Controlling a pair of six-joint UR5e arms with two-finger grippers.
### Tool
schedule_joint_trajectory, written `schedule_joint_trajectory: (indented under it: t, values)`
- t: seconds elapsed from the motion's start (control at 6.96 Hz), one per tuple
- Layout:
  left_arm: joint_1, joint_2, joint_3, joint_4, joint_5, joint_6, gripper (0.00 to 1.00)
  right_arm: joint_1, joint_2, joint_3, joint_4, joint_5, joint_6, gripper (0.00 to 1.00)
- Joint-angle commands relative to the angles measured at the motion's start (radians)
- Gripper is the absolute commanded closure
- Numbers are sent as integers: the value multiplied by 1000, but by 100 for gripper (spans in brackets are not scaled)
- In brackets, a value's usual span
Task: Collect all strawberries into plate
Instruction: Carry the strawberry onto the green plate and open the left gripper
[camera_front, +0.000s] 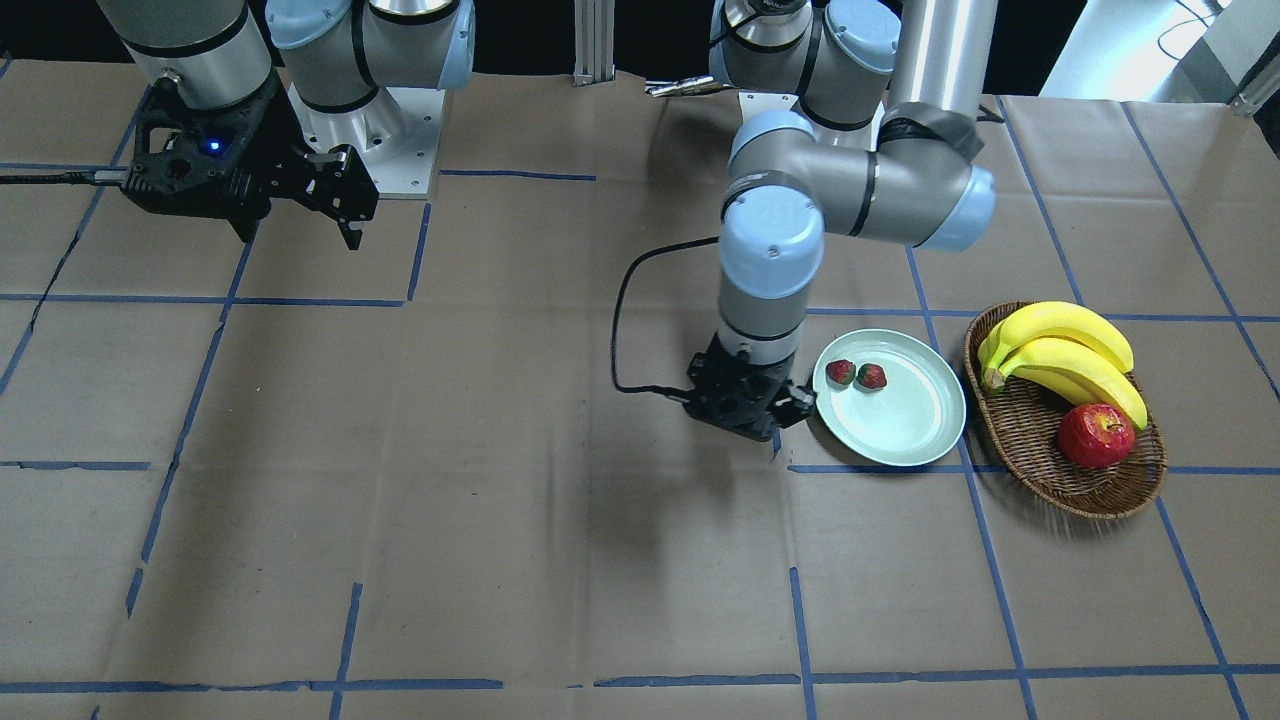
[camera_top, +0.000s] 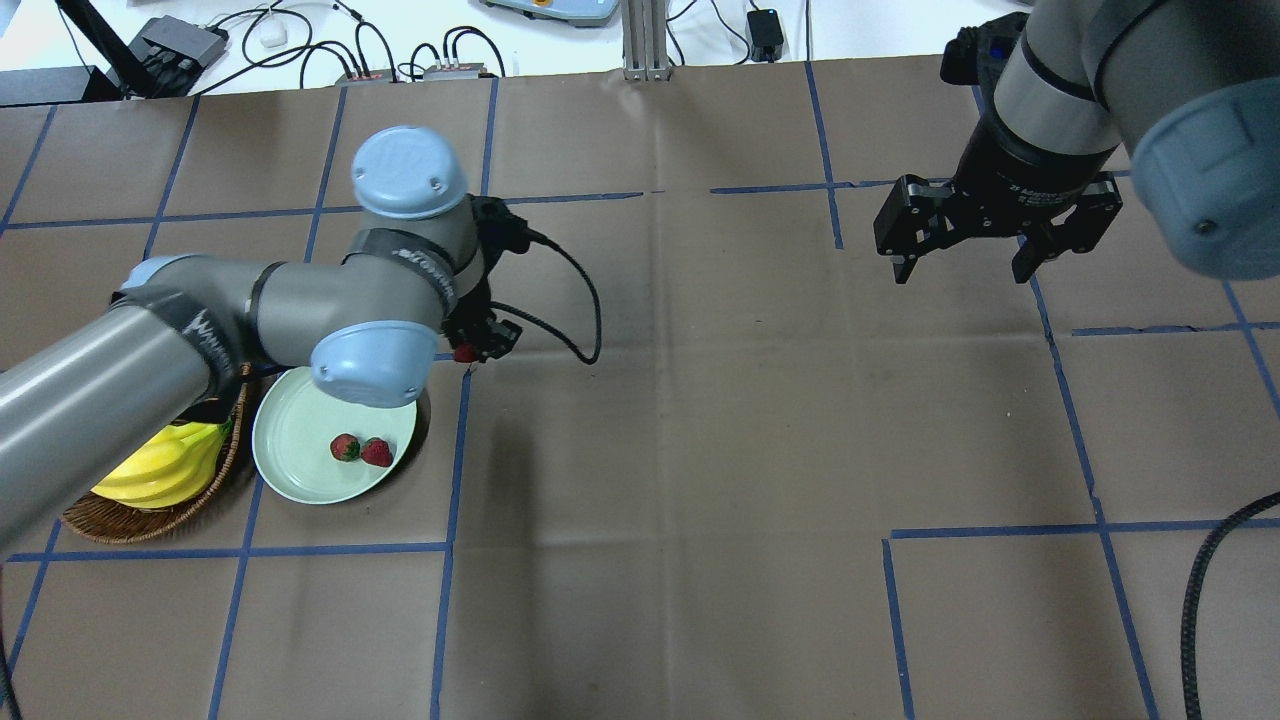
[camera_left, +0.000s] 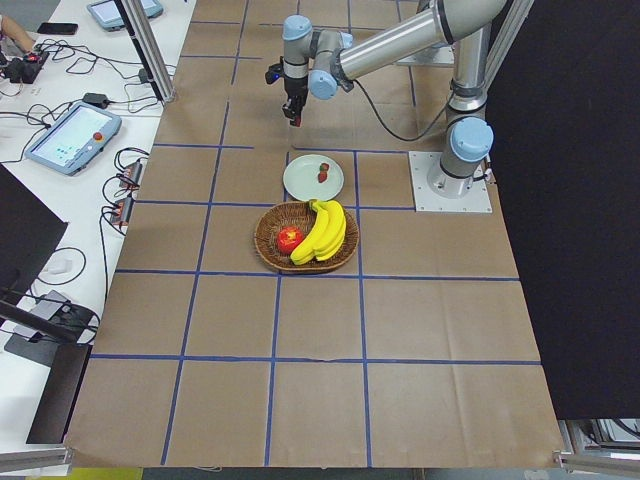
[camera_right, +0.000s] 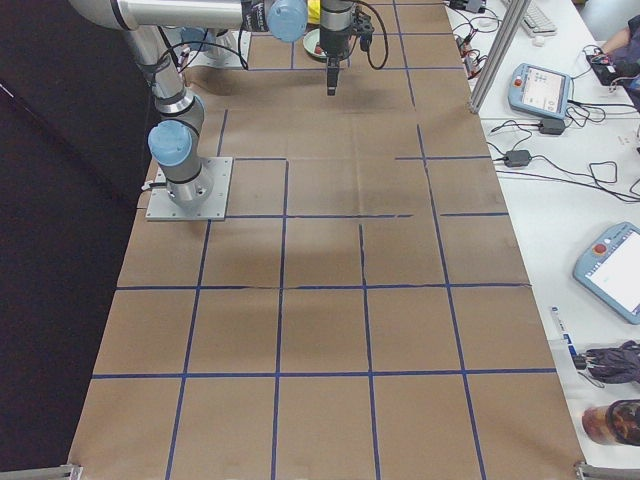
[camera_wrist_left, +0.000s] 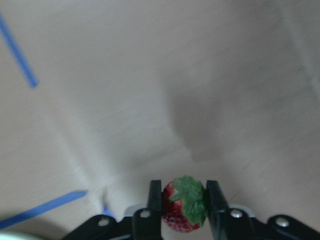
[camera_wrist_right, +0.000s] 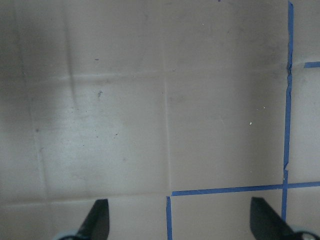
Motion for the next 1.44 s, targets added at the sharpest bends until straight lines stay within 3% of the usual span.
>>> schedule_joint_trajectory:
  t: [0.0, 0.29, 0.43, 0.57, 1.01, 1.29]
  values:
    - [178, 82, -153, 54, 43, 198, 100, 1, 0, 0, 0, 0, 1, 0]
    - [292, 58, -210, 135, 43, 300, 96, 1, 0, 0, 0, 0, 1, 0]
    - [317, 55, -213, 134, 42, 308, 40, 1, 0, 0, 0, 2, 1, 0]
    - [325, 55, -221, 132, 40, 299, 2, 1, 0, 0, 0, 2, 1, 0]
    - [317, 61, -210, 126, 22, 277, 1, 1, 0, 0, 0, 0, 1, 0]
    - [280, 81, -173, 73, -136, 87, 1, 1, 0, 0, 0, 0, 1, 0]
